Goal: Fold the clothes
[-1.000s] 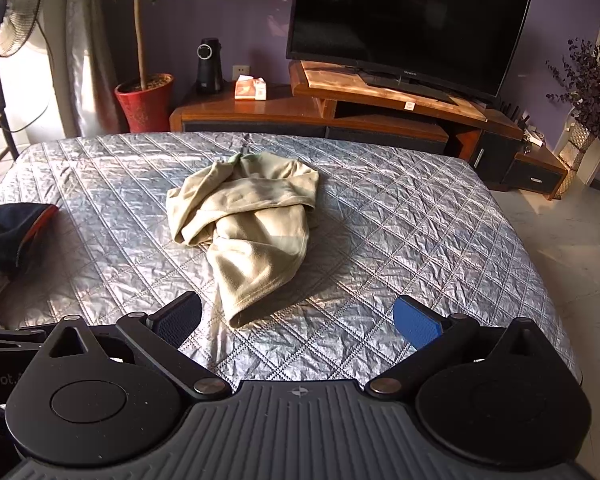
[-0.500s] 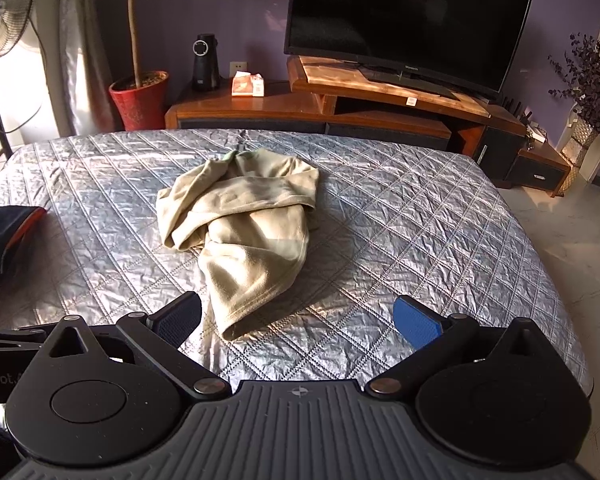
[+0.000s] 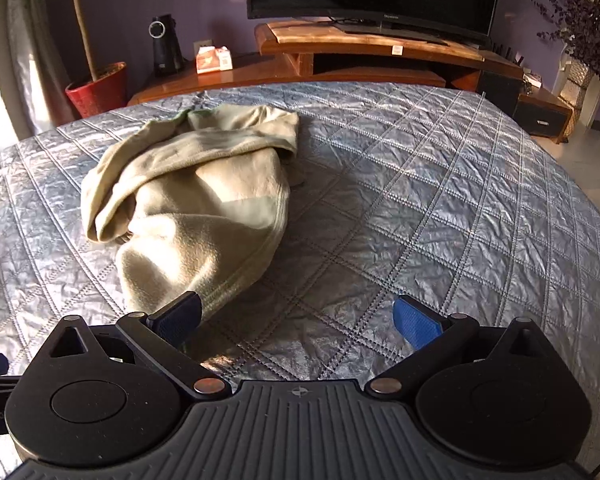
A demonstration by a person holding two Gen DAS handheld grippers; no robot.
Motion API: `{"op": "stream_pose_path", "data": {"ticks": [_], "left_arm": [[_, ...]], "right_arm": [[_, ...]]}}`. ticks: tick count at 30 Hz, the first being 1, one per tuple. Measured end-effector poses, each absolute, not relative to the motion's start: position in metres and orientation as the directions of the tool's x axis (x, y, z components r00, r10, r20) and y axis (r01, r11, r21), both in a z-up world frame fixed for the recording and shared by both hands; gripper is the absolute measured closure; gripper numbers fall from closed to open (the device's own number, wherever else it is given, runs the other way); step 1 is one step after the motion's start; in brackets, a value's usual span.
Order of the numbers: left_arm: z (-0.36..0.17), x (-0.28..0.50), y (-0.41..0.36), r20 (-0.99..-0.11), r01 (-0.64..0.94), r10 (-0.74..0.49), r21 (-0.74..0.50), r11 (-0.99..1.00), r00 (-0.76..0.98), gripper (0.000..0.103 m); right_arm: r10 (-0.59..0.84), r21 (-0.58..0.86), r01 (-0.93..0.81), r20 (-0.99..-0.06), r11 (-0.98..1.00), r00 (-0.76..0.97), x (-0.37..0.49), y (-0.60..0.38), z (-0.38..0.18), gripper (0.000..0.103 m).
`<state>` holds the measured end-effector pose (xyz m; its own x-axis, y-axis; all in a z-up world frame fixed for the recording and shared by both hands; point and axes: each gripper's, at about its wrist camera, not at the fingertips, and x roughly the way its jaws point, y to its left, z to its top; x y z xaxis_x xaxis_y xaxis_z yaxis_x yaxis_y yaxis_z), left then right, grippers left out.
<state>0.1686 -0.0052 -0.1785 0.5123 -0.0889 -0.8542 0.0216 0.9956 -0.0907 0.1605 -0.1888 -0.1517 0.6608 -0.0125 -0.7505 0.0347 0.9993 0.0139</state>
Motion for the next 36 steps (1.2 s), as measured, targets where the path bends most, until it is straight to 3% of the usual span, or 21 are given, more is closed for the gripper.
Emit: {"op": "stream_pose_path", "data": {"ticks": [8,15,22,27,30,36], "left_arm": [[-0.187,0.184,-0.024,-0.752,-0.002,0.006,0.006,1.000,0.659,0.000],[-0.193,0.169,-0.031,-0.650,-0.040,0.043,0.019,0.999,0.759,0.000],[-0.188,0.161,-0.046,-0.619,-0.052,0.118,0.124,0.991,0.777,0.000],[-0.187,0.162,-0.025,-0.638,-0.047,0.024,-0.020,0.999,0.769,0.001],[-0.184,0.160,-0.033,-0.645,-0.046,0.057,0.034,0.998,0.762,0.000],[-0.184,0.154,-0.036,-0.648,-0.046,0.048,0.021,0.999,0.760,0.000]], "right_arm": [[0.014,0.004,-0.015,-0.713,1.000,0.701,0.176,-0.174,-0.192,0.000],[0.048,0.006,-0.058,-0.643,0.998,0.764,0.178,-0.172,-0.204,0.000],[0.053,0.015,-0.057,-0.643,0.998,0.764,0.180,-0.173,-0.202,0.000],[0.052,0.014,-0.057,-0.643,0.998,0.764,0.179,-0.172,-0.202,0.000],[0.052,0.014,-0.057,-0.643,0.998,0.764,0.179,-0.172,-0.201,0.000],[0.052,0.013,-0.057,-0.644,0.998,0.763,0.179,-0.173,-0.202,0.000]]}}
